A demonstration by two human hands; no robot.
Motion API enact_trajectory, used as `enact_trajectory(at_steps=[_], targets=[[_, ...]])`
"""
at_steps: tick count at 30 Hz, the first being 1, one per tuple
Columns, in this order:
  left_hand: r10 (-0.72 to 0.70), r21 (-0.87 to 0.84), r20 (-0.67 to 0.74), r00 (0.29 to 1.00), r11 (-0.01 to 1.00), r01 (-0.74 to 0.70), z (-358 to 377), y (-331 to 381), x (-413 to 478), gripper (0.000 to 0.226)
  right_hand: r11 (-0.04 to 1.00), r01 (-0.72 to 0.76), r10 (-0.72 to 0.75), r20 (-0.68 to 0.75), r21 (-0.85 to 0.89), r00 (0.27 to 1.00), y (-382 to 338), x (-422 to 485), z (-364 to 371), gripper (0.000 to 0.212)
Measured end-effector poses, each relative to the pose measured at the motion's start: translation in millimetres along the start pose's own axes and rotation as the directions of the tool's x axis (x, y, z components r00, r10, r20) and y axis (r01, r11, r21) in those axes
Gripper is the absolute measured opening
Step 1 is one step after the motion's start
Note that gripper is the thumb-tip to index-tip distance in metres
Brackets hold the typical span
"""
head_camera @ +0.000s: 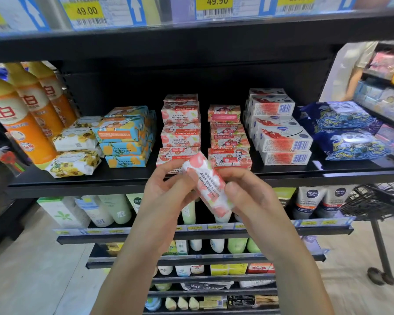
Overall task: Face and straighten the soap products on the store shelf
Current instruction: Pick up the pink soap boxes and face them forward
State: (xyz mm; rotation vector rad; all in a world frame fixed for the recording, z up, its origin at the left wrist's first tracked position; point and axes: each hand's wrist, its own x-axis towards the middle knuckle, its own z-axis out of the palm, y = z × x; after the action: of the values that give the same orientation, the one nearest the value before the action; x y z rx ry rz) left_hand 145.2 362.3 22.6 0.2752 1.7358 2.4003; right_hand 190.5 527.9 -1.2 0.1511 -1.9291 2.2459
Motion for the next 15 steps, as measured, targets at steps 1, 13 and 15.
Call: enact_trajectory(at_steps=[1,13,15], targets=[[-0.007,-0.008,0.004,1.0,1.0,0.007,-1.0,-0.1,0.5,0.048,0.998,-0.054,0.055,-0.013,0.038,0.998,1.1,0.7,0.2,0.033],[-0.024,0.072,0.054,0.998,0.997,0.02,2.9,-9.2,3.5,0.027,0.938,-0.256,0.267,-0.013,0.234,0.964,2.9,-0.9,-9.3,0.054],[0.0,0.173,0.054,0.999,0.985,-0.009,6.3,-10.0,7.9,0.034,0.939,-0.254,0.276,-0.071,0.233,0.958,0.3,-4.1,-13.1,0.053]])
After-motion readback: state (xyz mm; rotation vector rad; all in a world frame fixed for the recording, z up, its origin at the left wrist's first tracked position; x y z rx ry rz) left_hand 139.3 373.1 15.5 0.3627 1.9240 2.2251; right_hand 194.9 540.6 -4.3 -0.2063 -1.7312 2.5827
